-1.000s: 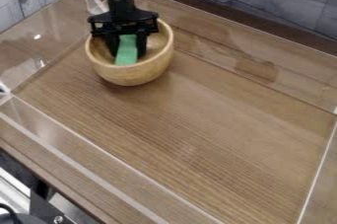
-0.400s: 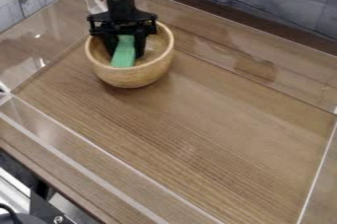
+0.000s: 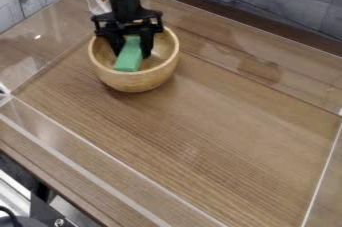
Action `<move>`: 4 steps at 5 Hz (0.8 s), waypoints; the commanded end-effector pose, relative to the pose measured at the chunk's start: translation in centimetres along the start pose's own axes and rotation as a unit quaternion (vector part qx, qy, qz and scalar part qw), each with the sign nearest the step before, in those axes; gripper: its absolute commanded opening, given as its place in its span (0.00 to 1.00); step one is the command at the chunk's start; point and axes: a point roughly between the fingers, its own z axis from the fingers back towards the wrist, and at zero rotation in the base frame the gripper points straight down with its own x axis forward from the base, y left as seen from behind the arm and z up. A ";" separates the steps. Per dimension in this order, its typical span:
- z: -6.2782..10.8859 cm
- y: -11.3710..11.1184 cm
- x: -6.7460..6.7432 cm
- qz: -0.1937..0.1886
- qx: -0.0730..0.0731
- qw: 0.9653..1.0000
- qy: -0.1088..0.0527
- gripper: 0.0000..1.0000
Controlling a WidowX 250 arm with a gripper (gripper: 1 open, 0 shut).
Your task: Move green object from inside the wooden bowl to the table next to it
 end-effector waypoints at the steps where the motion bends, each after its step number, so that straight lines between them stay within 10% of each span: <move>1: 4.8 0.0 1.3 -0.037 -0.013 0.998 -0.051 0.00; 4: 8.8 -2.5 2.1 -0.003 -0.070 0.994 -0.079 0.00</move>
